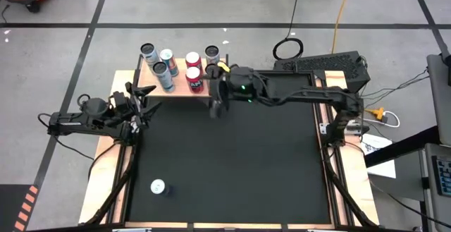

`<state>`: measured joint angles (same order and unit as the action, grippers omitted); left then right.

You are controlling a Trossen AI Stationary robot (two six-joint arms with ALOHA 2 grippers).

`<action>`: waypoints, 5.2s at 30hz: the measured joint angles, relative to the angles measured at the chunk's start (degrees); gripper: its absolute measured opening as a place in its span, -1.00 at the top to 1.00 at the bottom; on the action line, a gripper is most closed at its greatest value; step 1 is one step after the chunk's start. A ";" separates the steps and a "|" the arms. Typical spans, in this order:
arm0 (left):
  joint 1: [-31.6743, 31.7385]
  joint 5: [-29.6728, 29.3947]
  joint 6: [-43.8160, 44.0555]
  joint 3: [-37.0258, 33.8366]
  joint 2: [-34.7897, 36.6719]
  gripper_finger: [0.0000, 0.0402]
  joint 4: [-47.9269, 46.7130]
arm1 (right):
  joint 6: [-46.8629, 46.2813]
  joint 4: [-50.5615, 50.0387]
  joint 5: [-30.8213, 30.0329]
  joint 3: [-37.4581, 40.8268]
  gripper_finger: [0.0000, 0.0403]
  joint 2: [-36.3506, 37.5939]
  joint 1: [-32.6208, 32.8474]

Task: Place canned beverage on shelf
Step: Put the white-blue soda can aligned with the other white-blue soda can on the shelf

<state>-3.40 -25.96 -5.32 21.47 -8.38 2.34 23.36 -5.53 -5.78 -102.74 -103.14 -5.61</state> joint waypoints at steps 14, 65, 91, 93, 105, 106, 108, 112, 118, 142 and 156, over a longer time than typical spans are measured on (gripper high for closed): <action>0.00 3.54 5.36 0.02 -0.20 -0.64 -4.09 | -4.12 18.30 0.11 0.00 -0.34 -10.58 -6.86; -0.02 4.90 7.74 13.25 1.03 -0.64 -22.26 | -12.25 12.30 32.85 -29.33 -0.34 -19.90 -15.28; -0.02 3.28 1.94 13.18 1.01 -0.64 -25.47 | -1.89 -8.92 22.93 -29.22 -0.34 -17.44 -9.33; -0.02 3.35 1.96 13.18 1.01 -0.64 -25.55 | -1.36 -12.37 20.45 -29.27 -0.34 -15.13 -8.68; -0.02 5.80 1.98 13.16 0.63 -0.64 -25.50 | -6.83 -24.51 13.00 -29.31 -0.34 -2.42 -5.61; 0.00 6.02 1.98 13.16 0.63 -0.64 -25.52 | -7.21 -26.34 12.95 -29.31 -0.34 -1.48 -5.59; 0.00 6.14 1.98 13.16 0.61 -0.64 -25.59 | -8.95 -28.78 12.98 -29.29 -0.34 -0.41 -5.54; -0.02 6.14 2.03 13.16 0.57 -0.64 -25.44 | -12.07 -32.14 13.17 -29.29 -0.34 1.18 -5.51; 0.00 5.62 2.43 13.15 -2.74 -0.64 -16.80 | -12.20 -36.78 13.13 -29.24 -0.34 2.01 -5.50; 10.55 -25.27 -0.95 25.77 -26.05 -0.64 -17.73 | -12.22 -46.30 13.29 -29.24 -0.34 2.04 -5.50; 22.31 -19.31 6.58 25.24 -29.82 -0.64 -22.28 | -11.68 -47.85 13.49 -29.24 -0.34 2.04 -5.48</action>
<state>18.91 -45.27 1.26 46.71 -38.20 -19.94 11.68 -53.38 7.71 -131.98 -101.10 -11.09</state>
